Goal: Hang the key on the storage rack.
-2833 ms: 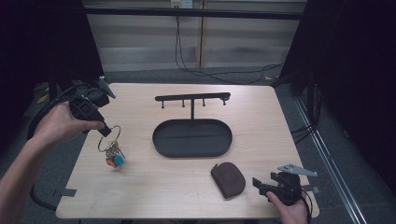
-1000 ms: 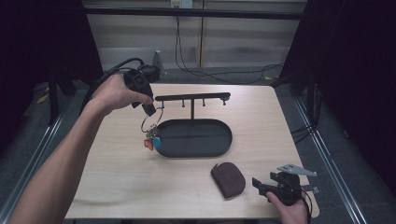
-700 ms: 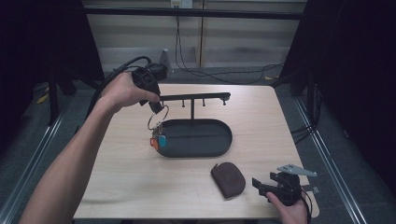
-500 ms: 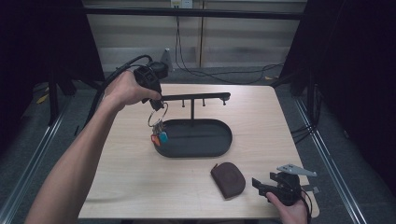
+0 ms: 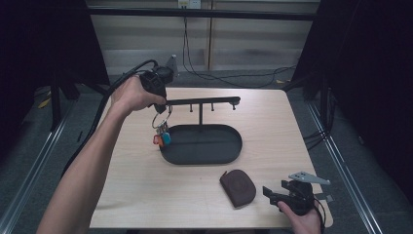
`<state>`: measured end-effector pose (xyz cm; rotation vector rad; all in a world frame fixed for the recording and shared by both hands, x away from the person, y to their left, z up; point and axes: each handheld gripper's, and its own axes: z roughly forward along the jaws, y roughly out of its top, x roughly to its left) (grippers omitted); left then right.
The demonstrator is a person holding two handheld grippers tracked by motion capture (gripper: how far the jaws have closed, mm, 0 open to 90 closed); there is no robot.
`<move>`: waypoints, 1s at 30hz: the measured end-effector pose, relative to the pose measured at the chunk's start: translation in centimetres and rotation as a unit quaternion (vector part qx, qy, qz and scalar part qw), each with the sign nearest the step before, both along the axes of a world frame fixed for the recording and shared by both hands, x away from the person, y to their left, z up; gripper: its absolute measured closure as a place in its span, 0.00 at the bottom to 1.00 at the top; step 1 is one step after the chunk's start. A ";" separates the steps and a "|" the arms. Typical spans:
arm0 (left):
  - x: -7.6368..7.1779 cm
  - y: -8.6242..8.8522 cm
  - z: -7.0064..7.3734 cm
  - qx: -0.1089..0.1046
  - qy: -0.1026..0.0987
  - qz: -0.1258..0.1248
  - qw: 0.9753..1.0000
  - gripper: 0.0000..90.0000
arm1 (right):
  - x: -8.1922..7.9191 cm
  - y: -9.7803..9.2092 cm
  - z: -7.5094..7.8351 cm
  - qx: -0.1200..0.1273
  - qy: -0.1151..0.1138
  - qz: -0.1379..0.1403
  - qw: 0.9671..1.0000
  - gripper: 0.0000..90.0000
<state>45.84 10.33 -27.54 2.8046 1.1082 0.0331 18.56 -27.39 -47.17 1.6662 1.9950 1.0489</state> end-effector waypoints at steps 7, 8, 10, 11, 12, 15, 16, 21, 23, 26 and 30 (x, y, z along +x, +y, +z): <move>0.2 0.1 -1.0 0.000 -0.001 -0.008 1.000 0.95 | 0.0 0.0 0.0 0.000 0.001 -0.001 1.000 0.23; 0.2 0.1 -1.1 -0.001 0.001 -0.008 1.000 0.95 | 0.0 0.0 0.0 0.000 0.001 -0.001 1.000 0.23; 0.3 0.2 -1.3 0.000 -0.002 -0.009 1.000 0.95 | 0.0 0.0 0.0 0.000 0.001 -0.001 1.000 0.23; 0.3 0.2 -1.3 -0.001 0.000 -0.010 1.000 0.95 | 0.0 0.0 0.0 0.000 0.001 0.000 1.000 0.23; 0.3 0.2 -1.4 -0.001 -0.002 -0.008 1.000 0.94 | 0.0 0.0 0.0 0.000 0.000 0.000 1.000 0.23; 0.3 0.1 -1.6 -0.001 -0.001 -0.008 1.000 0.94 | 0.0 0.0 0.0 -0.001 0.000 0.000 1.000 0.23; 0.3 0.1 -1.6 -0.001 -0.001 -0.009 1.000 0.94 | 0.0 0.0 0.0 -0.001 0.000 0.000 1.000 0.23; 0.2 0.2 -1.7 0.005 -0.005 -0.011 1.000 0.93 | 0.0 0.0 0.0 0.000 -0.001 -0.002 1.000 0.23; 0.2 0.2 -1.8 0.007 -0.009 -0.010 1.000 0.92 | 0.0 0.0 0.0 0.001 0.001 -0.002 1.000 0.23; 0.1 0.2 -1.8 0.016 -0.021 0.001 1.000 0.87 | 0.0 0.0 0.0 0.001 0.002 -0.001 1.000 0.23; -0.1 0.2 -1.7 0.012 -0.022 -0.004 1.000 0.84 | 0.1 0.0 0.0 0.001 0.004 -0.001 1.000 0.23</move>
